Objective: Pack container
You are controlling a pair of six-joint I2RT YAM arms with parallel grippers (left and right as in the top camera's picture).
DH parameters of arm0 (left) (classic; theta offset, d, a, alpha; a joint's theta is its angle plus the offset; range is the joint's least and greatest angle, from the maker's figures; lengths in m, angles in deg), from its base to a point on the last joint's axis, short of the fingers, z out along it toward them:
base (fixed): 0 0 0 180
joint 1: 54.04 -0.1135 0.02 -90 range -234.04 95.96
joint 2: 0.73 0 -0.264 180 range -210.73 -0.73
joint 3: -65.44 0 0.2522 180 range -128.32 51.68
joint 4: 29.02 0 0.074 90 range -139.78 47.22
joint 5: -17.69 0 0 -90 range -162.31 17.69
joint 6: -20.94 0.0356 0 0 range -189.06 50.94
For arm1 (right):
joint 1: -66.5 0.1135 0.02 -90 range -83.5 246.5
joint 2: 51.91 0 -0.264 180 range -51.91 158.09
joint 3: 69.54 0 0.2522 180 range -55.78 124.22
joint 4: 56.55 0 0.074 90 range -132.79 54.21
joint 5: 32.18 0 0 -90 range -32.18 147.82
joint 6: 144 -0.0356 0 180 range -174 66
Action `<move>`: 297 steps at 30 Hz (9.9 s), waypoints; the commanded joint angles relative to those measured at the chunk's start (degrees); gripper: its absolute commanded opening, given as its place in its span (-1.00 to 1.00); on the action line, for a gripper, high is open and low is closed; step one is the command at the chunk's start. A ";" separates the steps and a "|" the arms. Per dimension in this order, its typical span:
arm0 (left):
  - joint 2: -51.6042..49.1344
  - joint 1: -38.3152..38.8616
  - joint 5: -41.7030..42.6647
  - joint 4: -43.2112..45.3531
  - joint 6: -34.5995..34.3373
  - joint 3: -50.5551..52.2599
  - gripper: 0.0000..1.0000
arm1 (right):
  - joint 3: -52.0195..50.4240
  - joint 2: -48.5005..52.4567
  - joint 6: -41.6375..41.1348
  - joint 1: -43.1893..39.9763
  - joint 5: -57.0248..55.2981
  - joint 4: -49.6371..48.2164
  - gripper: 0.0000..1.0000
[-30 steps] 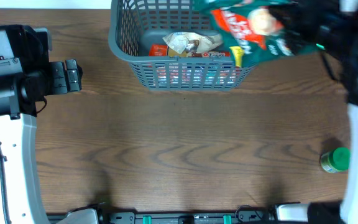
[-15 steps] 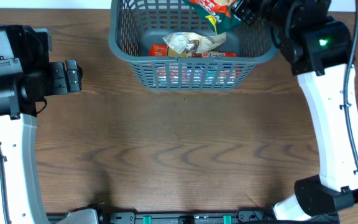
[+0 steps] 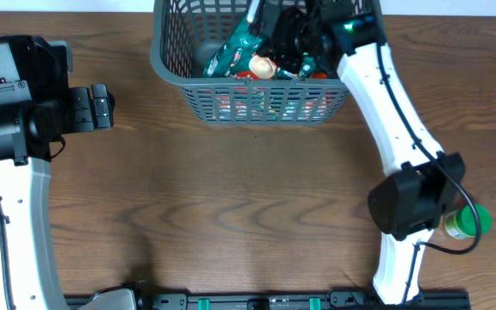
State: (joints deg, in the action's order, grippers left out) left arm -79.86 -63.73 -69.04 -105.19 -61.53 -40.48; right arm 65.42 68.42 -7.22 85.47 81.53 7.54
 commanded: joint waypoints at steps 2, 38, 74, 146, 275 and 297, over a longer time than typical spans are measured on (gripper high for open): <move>0.15 -0.09 0.59 -0.17 -0.09 0.02 0.97 | 1.79 0.70 2.14 -0.28 3.69 1.75 -0.98; 0.15 -12.09 -1.09 0.46 -5.92 0.02 0.97 | 21.46 -18.29 -57.29 -39.63 -21.35 46.90 0.99; 0.15 -12.09 0.83 0.96 -6.84 0.02 0.97 | -48.61 -52.11 -64.30 -60.04 -21.97 37.62 0.98; 0.15 -12.09 0.79 -0.11 -6.78 0.02 0.97 | -66.64 -24.48 -67.80 -69.59 -26.49 -2.27 0.55; 22.95 -32.50 -12.50 -14.88 -37.18 24.98 0.97 | 9.16 -6.73 -60.85 -38.95 -22.27 23.85 0.99; -5.49 -30.49 -4.48 -0.98 8.46 28.52 0.97 | 5.73 -6.73 -55.95 -38.38 -22.69 19.52 0.98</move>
State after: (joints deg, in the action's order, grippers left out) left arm -85.98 -95.34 -72.19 -105.61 -61.79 -11.89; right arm 71.35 62.17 -64.97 46.54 59.30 27.17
